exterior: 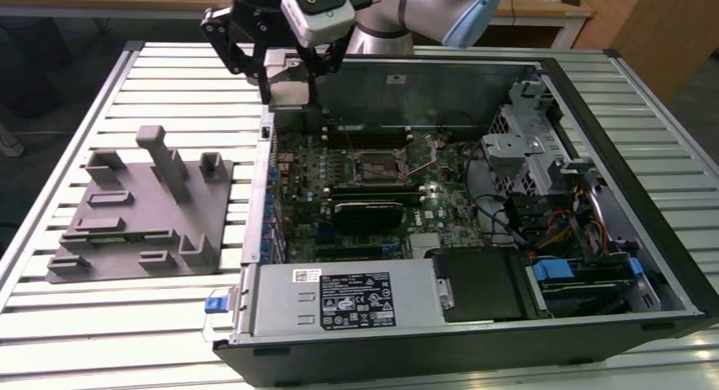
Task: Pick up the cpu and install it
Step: 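Pick up the cpu and move it towards the insertion slot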
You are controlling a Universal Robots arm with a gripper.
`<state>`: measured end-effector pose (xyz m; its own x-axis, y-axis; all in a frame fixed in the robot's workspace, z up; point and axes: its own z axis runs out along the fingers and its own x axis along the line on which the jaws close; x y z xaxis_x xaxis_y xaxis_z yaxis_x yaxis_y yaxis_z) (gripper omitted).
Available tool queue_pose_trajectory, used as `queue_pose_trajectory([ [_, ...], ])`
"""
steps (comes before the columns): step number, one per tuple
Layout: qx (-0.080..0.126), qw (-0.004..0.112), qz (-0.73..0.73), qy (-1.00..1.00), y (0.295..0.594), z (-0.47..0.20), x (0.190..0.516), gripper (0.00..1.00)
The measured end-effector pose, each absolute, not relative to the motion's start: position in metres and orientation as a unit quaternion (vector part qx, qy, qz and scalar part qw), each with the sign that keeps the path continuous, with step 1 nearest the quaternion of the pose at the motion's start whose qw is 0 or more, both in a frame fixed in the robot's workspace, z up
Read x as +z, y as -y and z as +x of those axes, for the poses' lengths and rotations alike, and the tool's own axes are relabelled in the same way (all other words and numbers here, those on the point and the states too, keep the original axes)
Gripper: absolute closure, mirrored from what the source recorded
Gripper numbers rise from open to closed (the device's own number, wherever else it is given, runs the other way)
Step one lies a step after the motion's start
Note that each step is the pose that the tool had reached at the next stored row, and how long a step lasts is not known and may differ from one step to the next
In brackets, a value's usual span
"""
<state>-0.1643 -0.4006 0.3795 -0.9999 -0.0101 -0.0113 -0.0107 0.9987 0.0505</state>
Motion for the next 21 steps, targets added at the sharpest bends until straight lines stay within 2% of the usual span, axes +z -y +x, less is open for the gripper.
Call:
queue_pose_trajectory([
  [21, 0.025, 0.006, -0.005, -1.000, 0.401, -0.140, 0.379, 0.46],
])
